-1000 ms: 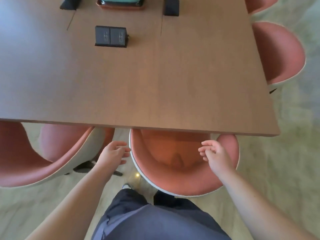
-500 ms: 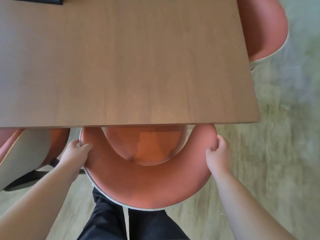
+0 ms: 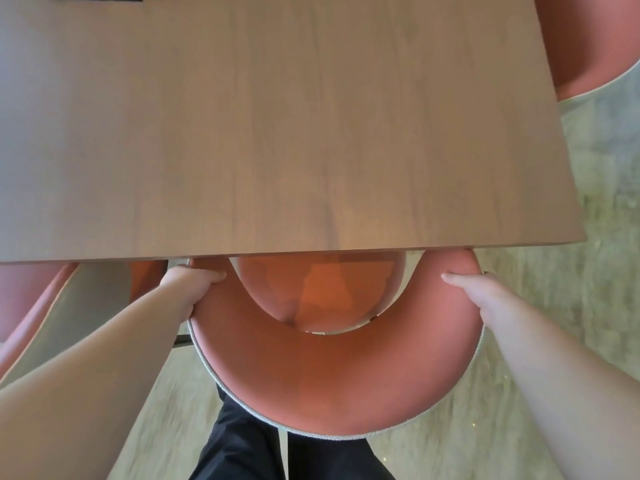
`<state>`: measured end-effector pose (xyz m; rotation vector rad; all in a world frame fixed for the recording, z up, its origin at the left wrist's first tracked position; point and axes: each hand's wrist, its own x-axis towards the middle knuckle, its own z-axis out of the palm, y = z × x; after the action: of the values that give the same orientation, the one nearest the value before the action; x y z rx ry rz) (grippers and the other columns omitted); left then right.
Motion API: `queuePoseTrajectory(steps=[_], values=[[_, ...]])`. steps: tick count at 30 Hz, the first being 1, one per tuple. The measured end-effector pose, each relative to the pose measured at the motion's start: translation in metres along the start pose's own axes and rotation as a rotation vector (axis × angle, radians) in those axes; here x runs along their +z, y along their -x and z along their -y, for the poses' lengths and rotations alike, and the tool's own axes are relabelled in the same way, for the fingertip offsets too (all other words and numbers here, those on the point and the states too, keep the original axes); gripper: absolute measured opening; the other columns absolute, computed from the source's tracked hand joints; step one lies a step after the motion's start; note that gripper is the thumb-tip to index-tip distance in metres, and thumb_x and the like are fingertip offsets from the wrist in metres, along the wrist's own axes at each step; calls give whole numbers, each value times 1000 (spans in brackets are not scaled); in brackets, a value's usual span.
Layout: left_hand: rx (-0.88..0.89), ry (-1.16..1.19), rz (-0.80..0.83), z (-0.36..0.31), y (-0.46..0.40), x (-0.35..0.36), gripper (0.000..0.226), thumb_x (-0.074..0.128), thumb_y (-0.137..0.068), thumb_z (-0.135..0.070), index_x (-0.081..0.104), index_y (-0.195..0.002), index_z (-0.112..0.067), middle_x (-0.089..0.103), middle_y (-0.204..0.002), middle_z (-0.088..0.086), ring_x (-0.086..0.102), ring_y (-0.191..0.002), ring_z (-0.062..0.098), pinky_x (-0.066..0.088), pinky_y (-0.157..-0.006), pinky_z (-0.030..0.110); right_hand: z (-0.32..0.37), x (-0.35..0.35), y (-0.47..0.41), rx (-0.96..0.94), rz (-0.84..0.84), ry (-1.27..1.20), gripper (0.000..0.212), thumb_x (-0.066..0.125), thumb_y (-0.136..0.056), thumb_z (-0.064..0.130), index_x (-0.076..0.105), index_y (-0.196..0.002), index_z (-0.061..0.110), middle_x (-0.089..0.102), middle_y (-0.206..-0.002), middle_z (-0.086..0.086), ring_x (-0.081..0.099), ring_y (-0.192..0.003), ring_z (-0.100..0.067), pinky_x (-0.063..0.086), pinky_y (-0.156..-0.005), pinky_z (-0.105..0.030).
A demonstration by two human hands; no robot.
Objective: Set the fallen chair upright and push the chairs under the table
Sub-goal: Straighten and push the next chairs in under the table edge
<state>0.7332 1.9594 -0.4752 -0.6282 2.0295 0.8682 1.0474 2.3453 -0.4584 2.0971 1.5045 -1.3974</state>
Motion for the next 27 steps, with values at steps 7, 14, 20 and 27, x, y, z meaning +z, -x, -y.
queuePoseTrajectory(steps=[7,14,20,27], values=[[133,-124,-65,5,-4,-4,31,79,-86,-16,62,-112,-18,68,-91,7,69,-85,31,58,-81,42,-8,3,2,-118,-130,66,53,78,-85,25,56,-129,6,67,-122,-18,67,-103,-39,54,-95,-53],[206,-265,-60,13,6,-15,36,74,-86,-19,65,-119,-8,71,-98,12,69,-88,33,59,-81,42,-21,4,10,-174,-181,150,76,72,-89,32,36,-152,7,55,-144,-19,57,-124,-42,47,-100,-48],[208,-302,-79,33,21,-29,20,73,-84,-21,64,-100,-13,71,-89,10,70,-77,30,56,-63,34,-40,6,26,-143,-163,194,83,72,-88,37,31,-155,12,52,-149,-16,55,-128,-41,45,-105,-51],[202,-310,-91,45,21,-58,13,74,-85,-20,62,-90,-17,71,-87,9,68,-72,25,47,-53,28,-45,22,42,-166,-179,267,72,70,-87,41,44,-147,11,61,-138,-15,62,-118,-40,48,-95,-45]])
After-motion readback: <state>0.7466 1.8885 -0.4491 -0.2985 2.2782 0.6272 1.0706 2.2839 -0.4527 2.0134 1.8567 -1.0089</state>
